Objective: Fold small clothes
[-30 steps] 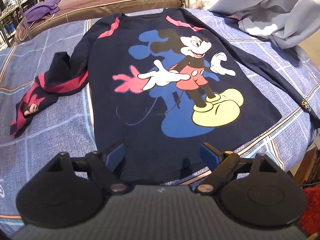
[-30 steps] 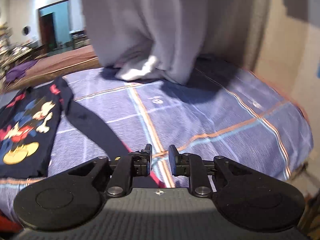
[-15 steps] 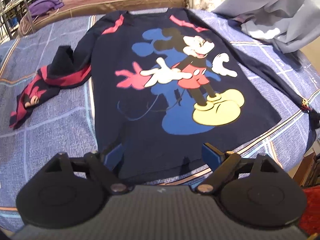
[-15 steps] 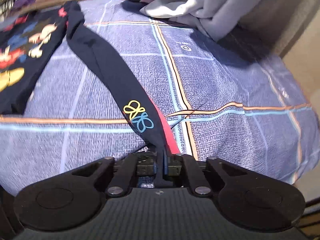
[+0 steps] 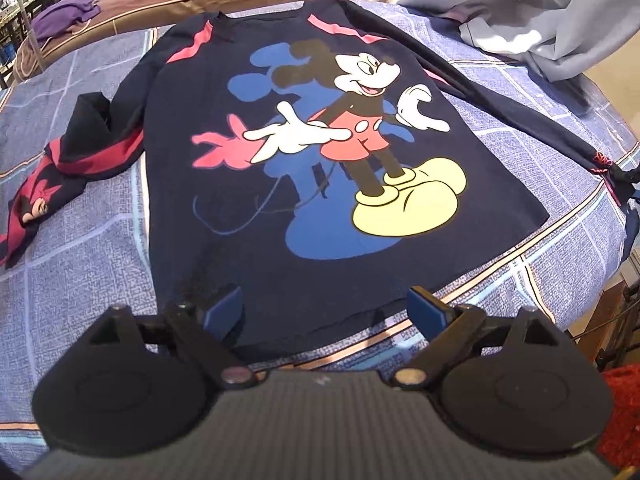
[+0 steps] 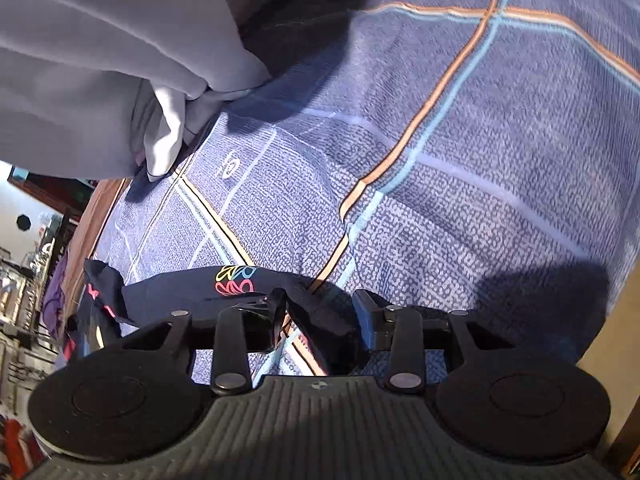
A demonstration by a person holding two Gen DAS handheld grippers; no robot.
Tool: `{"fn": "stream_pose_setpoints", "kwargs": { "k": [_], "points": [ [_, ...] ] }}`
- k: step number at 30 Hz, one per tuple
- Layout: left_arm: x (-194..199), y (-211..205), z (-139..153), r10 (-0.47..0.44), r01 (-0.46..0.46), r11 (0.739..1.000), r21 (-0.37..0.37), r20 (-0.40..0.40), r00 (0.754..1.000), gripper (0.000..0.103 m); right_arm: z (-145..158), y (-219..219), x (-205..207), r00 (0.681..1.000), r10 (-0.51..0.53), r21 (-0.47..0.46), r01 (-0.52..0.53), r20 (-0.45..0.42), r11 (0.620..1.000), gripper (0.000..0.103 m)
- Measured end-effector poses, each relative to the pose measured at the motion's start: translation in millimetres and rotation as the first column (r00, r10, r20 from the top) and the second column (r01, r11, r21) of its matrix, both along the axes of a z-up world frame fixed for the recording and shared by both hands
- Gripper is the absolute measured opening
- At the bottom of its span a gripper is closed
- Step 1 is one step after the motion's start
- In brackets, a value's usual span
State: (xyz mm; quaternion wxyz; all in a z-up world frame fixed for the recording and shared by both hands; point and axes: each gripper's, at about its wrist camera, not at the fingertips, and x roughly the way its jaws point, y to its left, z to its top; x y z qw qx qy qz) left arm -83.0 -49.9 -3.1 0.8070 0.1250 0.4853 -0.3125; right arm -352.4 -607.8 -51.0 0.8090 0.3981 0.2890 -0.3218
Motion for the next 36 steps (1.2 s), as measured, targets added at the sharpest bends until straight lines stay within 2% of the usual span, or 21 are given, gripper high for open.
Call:
{"fn": "stream_pose_setpoints", "kwargs": {
  "k": [1,2,4,6,7,8,9,10,12,13,14,18,21,22,25,27,28,32,36],
  "points": [
    [0.7,-0.5,-0.6,0.001,-0.001,1.0,0.003,-0.004,1.0,0.09,5.6,7.9,-0.1,0.999,-0.005,-0.097,0.001,-0.036,0.995,0.075],
    [1.0,-1.1,-1.1,-0.001,0.001,1.0,0.006,-0.006,1.0,0.09,11.8,18.0,0.3,0.998,0.002,-0.188,-0.014,-0.066,0.982,0.078],
    [1.2,-2.7,-1.8,-0.007,0.007,1.0,0.013,-0.006,1.0,0.09,24.2,42.8,-0.2,0.989,0.064,-0.391,-0.111,-0.132,0.914,0.081],
    [1.2,-4.6,-1.9,-0.011,0.011,1.0,0.013,-0.004,1.0,0.09,31.3,67.4,4.8,0.962,0.133,-0.542,-0.246,-0.239,0.803,0.077],
    [1.2,-5.8,-1.8,-0.012,0.012,1.0,0.011,-0.003,1.0,0.09,32.4,77.8,8.1,0.937,0.152,-0.611,-0.322,-0.314,0.723,0.074],
    [1.2,-6.8,-1.8,-0.013,0.013,1.0,0.006,-0.002,1.0,0.091,31.7,87.6,9.6,0.916,0.172,-0.641,-0.38,-0.363,0.666,0.073],
    [1.0,-7.9,-1.8,-0.015,0.015,1.0,0.002,-0.003,1.0,0.091,31.1,87.8,10.1,0.885,0.216,-0.648,-0.452,-0.412,0.613,0.068],
    [0.5,-9.4,-1.9,-0.019,0.019,1.0,-0.001,-0.003,1.0,0.091,27.3,90.1,12.1,0.857,0.265,-0.633,-0.507,-0.442,0.585,0.06],
    [-0.9,-12.7,-1.8,-0.03,0.03,1.0,0.001,0.0,1.0,0.091,18.1,87.6,20.2,0.807,0.303,-0.588,-0.58,-0.506,0.564,0.054],
    [-1.8,-14.0,-1.3,-0.035,0.035,0.999,0.003,0.003,0.999,0.091,12.7,86.4,23.9,0.79,0.285,-0.579,-0.598,-0.543,0.554,0.047],
    [-2.6,-14.8,-0.6,-0.039,0.039,0.999,0.006,0.008,0.999,0.091,8.4,83.7,28.0,0.778,0.266,-0.577,-0.608,-0.569,0.545,0.046],
    [-3.1,-12.1,2.0,-0.031,0.031,1.0,0.004,0.023,0.999,0.093,-5.0,74.2,38.6,0.724,0.249,-0.527,-0.654,-0.643,0.543,0.043],
    [1.5,-7.3,-0.2,-0.004,0.004,1.0,0.001,0.011,1.0,0.094,-14.1,76.8,41.6,0.688,0.263,-0.506,-0.694,-0.676,0.512,0.043],
    [3.1,-6.4,-1.4,0.002,-0.002,1.0,0.004,0.008,1.0,0.094,-14.3,76.3,41.7,0.691,0.26,-0.512,-0.692,-0.675,0.509,0.042],
    [5.4,-7.2,-3.3,-0.002,0.002,1.0,0.016,0.005,1.0,0.094,-12.2,72.2,41.5,0.712,0.283,-0.501,-0.67,-0.643,0.548,0.036],
    [5.2,-8.0,-3.0,-0.007,0.007,1.0,0.013,0.01,1.0,0.094,-9.5,71.4,39.6,0.734,0.294,-0.505,-0.65,-0.612,0.568,0.036],
    [5.2,-8.6,-3.3,-0.01,0.01,1.0,0.011,0.009,1.0,0.094,-9.7,70.8,39.8,0.734,0.291,-0.503,-0.647,-0.613,0.573,0.036],
    [4.7,-12.8,-6.6,-0.018,0.018,1.0,0.015,0.0,1.0,0.094,-16.0,68.5,42.5,0.719,0.277,-0.49,-0.656,-0.637,0.574,0.036],
    [2.5,-15.2,-8.7,-0.034,0.034,0.999,0.023,-0.004,0.999,0.094,-23.8,68.8,49.6,0.691,0.266,-0.482,-0.681,-0.672,0.552,0.036]
  ]
}}
